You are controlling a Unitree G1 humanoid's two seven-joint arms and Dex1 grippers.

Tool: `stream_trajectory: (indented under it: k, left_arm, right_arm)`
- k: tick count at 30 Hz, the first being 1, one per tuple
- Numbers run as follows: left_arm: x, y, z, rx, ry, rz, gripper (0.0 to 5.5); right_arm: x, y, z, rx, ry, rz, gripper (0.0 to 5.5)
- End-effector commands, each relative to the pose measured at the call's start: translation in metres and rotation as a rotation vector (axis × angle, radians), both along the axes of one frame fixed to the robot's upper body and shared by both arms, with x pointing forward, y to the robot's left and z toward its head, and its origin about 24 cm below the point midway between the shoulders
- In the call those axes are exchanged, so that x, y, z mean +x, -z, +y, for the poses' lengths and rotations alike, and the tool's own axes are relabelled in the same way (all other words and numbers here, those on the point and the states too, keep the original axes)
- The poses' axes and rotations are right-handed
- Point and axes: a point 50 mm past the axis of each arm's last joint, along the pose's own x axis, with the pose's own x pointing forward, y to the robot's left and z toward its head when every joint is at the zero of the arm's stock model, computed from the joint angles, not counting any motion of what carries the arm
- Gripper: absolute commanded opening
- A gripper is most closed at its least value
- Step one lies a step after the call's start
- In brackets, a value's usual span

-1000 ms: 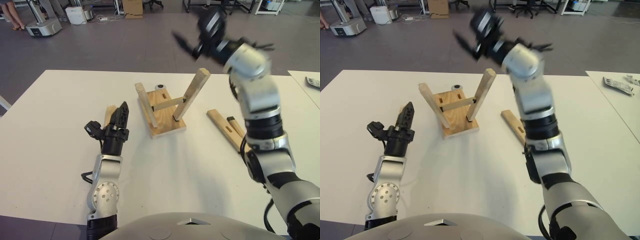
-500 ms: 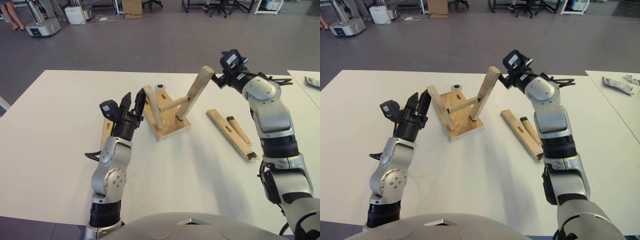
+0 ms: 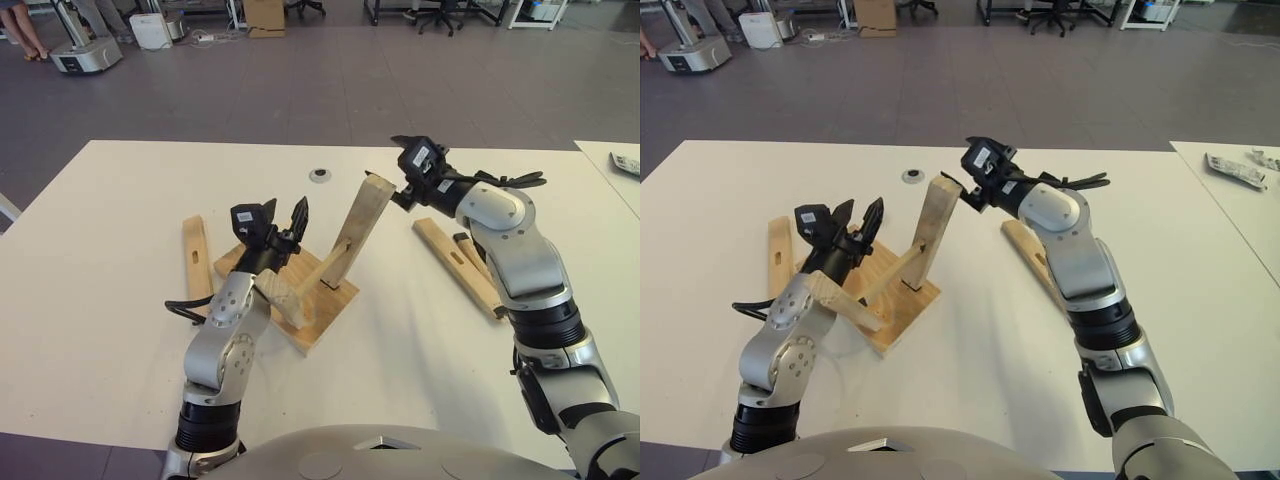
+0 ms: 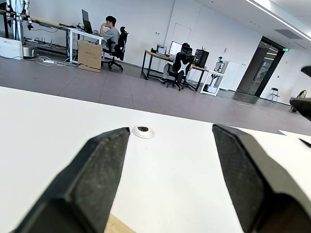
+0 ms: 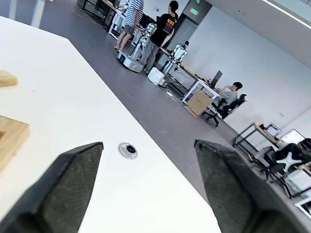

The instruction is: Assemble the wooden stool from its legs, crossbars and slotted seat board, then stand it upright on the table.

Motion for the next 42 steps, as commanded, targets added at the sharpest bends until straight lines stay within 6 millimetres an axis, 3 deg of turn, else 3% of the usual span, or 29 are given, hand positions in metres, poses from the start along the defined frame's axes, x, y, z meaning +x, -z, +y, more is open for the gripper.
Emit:
stream_trajectory:
  k: [1, 3, 5, 8, 13, 20, 23, 26, 30, 32, 36, 40, 42]
  left_arm:
    - [0.000, -0.004, 0.005, -0.024, 0.006, -0.028, 3.12]
    - [0.001, -0.011, 0.016, -0.004, 0.008, -0.071, 3.12]
    - [0.004, -0.016, 0.042, 0.045, -0.034, -0.098, 3.12]
    - [0.006, -0.021, 0.082, 0.106, -0.127, -0.116, 3.12]
    - [0.008, -0.020, 0.114, 0.183, -0.190, -0.123, 3.12]
    - [0.037, 0.037, 0.160, 0.757, 0.012, 0.156, 3.12]
    - [0.047, 0.056, 0.156, 0.929, 0.152, 0.192, 3.12]
    - [0.048, 0.070, 0.132, 1.002, 0.319, 0.158, 3.12]
    - [0.031, 0.085, 0.108, 1.021, 0.507, 0.140, 3.12]
    - [0.014, 0.084, 0.100, 0.979, 0.581, 0.135, 3.12]
    - [-0.007, 0.073, 0.068, 0.811, 0.715, 0.150, 3.12]
    - [0.005, 0.062, 0.065, 0.831, 0.688, 0.135, 3.12]
    - [0.018, 0.053, 0.072, 0.869, 0.650, 0.112, 3.12]
  right_arm:
    - [0.011, -0.027, -0.016, 0.158, 0.043, 0.011, 3.48]
    - [0.005, -0.047, -0.019, 0.355, -0.079, 0.073, 3.48]
    - [-0.008, -0.072, -0.019, 0.529, -0.269, 0.139, 3.48]
    - [-0.035, -0.086, -0.020, 0.570, -0.526, 0.264, 3.48]
    - [-0.046, -0.069, -0.018, 0.431, -0.528, 0.400, 3.48]
    - [-0.037, -0.043, -0.009, 0.274, -0.427, 0.388, 3.48]
    - [-0.031, -0.040, -0.011, 0.253, -0.380, 0.365, 3.48]
    - [-0.027, -0.038, -0.012, 0.231, -0.359, 0.347, 3.48]
    - [-0.013, -0.028, -0.021, 0.035, -0.288, 0.276, 3.48]
    - [0.009, -0.032, -0.022, 0.045, -0.229, 0.206, 3.48]
    - [0.037, -0.050, -0.012, 0.274, -0.213, 0.145, 3.48]
    - [0.047, -0.072, -0.020, 0.409, -0.200, 0.104, 3.48]
    - [0.053, -0.085, -0.042, 0.413, -0.118, 0.049, 3.48]
